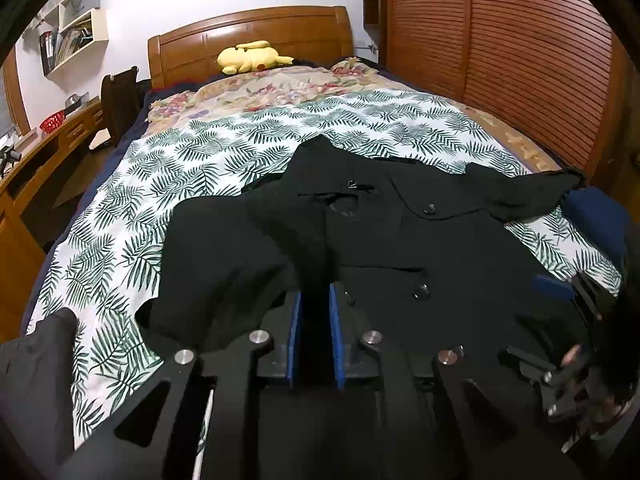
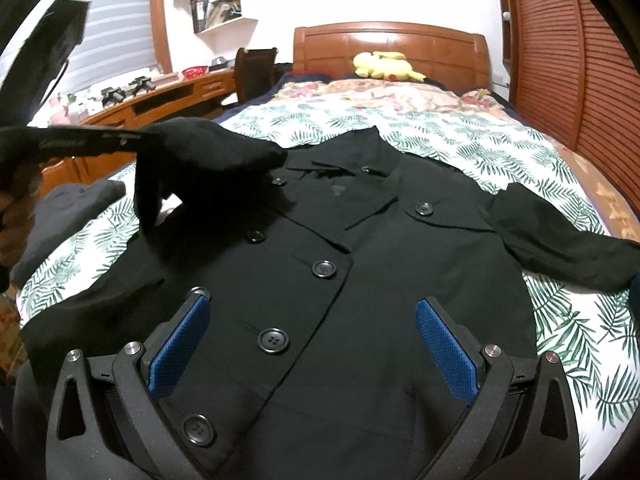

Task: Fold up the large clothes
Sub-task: 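Lift the sleeve with the left gripper and fold it across the coat body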

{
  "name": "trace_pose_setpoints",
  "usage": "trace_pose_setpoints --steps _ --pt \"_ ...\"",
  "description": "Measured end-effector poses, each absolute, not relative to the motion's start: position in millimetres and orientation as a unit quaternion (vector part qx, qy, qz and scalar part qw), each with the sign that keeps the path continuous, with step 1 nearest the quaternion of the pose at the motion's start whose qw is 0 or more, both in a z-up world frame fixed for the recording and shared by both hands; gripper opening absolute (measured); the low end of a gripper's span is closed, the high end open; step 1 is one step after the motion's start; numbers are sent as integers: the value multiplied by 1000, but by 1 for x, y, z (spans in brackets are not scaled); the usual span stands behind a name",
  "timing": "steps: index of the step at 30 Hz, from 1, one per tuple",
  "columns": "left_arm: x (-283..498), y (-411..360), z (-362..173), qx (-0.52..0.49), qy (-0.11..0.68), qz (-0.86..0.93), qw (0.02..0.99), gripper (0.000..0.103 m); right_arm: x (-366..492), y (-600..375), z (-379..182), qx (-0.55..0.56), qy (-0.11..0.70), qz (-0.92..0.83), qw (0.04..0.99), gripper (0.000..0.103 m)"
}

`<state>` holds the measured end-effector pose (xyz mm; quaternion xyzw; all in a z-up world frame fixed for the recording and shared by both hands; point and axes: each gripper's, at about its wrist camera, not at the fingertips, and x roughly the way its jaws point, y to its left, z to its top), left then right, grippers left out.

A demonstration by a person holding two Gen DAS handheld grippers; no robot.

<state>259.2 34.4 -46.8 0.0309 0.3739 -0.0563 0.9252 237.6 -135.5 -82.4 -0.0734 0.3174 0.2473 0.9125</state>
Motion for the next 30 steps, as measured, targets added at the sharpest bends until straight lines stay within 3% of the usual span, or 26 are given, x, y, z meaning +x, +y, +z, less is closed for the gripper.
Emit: trace_pose_setpoints --steps 9,18,30 --pt "221 50 -39 31 356 -62 932 29 237 -120 -80 -76 308 259 912 103" --pt "231 108 -78 4 390 -24 921 45 239 -107 -87 -89 310 264 909 103" --pt "255 169 -140 -34 448 31 893 50 240 -95 -98 -104 319 263 905 103"
